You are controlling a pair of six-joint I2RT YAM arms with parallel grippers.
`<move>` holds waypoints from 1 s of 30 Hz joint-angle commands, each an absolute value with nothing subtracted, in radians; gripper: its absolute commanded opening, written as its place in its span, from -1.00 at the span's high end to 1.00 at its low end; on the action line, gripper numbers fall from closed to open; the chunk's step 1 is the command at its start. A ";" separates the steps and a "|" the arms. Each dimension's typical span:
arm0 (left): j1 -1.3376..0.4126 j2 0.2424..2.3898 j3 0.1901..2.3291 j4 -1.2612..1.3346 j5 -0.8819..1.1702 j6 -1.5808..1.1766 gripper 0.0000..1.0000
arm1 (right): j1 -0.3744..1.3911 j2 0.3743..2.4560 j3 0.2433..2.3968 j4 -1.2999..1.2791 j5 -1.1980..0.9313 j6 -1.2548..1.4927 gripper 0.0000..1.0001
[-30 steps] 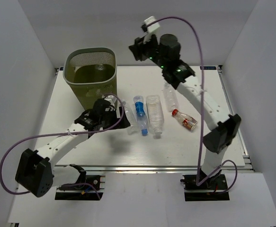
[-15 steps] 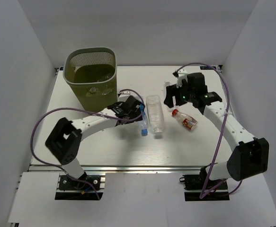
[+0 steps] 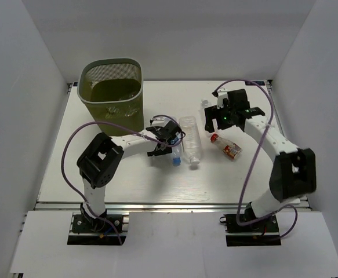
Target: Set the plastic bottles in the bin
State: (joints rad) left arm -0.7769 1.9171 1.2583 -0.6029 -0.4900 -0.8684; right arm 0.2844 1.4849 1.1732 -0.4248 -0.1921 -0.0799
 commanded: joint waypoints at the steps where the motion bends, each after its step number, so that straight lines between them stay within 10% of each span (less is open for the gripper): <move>1: -0.801 1.814 1.261 -0.615 -0.489 -0.841 0.17 | 0.265 1.601 1.291 -0.437 -0.141 -0.100 -0.80; 11: -0.913 1.364 1.310 -0.652 -0.491 -0.627 0.43 | 0.250 1.925 1.515 -0.370 -0.103 -0.130 -0.80; 20: -0.905 1.411 1.787 -0.612 -0.744 -0.397 0.31 | 0.250 2.124 1.577 -0.344 -0.093 -0.138 -0.80; 30: -0.753 1.457 1.798 -0.469 -1.166 -0.268 0.14 | 0.226 2.143 1.575 -0.354 -0.163 -0.124 -0.80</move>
